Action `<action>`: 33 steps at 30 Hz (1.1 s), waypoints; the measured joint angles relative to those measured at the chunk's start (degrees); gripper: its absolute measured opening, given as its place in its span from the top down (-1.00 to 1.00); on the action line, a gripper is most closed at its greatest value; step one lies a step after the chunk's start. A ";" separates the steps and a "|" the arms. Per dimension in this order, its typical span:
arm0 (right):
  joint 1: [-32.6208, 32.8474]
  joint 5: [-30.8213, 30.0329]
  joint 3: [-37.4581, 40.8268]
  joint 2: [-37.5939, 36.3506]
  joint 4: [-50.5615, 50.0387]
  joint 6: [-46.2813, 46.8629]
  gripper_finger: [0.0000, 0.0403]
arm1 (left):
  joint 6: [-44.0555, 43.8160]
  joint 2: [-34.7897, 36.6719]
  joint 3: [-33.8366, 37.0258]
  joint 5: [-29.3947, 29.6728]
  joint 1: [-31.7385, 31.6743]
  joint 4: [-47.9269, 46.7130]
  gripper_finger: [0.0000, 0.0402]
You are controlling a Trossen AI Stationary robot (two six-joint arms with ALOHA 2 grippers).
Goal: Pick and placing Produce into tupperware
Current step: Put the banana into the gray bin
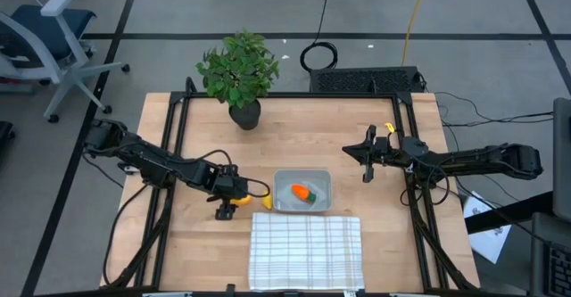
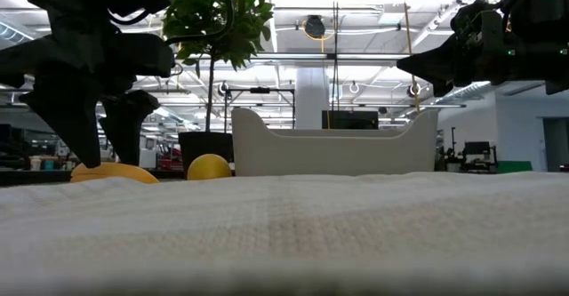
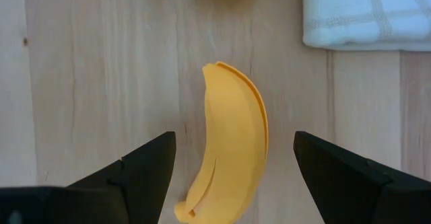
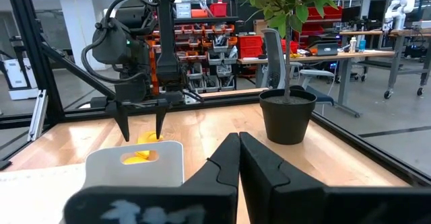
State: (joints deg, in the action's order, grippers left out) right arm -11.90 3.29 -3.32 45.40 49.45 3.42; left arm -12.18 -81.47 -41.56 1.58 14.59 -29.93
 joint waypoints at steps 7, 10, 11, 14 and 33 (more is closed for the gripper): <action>0.00 0.00 0.01 -0.01 0.00 0.00 1.00 | 3.88 -1.09 0.10 1.31 0.55 0.23 -0.53; 0.00 0.00 0.00 -0.01 0.00 0.00 1.00 | 5.04 -2.28 0.07 1.43 0.58 1.08 -0.53; 0.00 0.00 0.01 -0.01 0.00 0.00 1.00 | 5.20 -2.24 0.11 1.45 0.55 0.63 -0.53; 0.00 0.00 0.01 -0.01 0.00 0.00 1.00 | 5.94 -2.89 -0.02 1.51 0.45 1.57 -0.53; 0.00 -0.04 0.01 0.05 0.00 -0.01 1.00 | 9.50 -6.97 -0.11 0.82 -0.60 1.32 -0.53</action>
State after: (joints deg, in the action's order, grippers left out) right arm -11.90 3.25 -3.32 45.45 49.45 3.41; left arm -2.68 -88.44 -41.67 2.41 13.99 -28.61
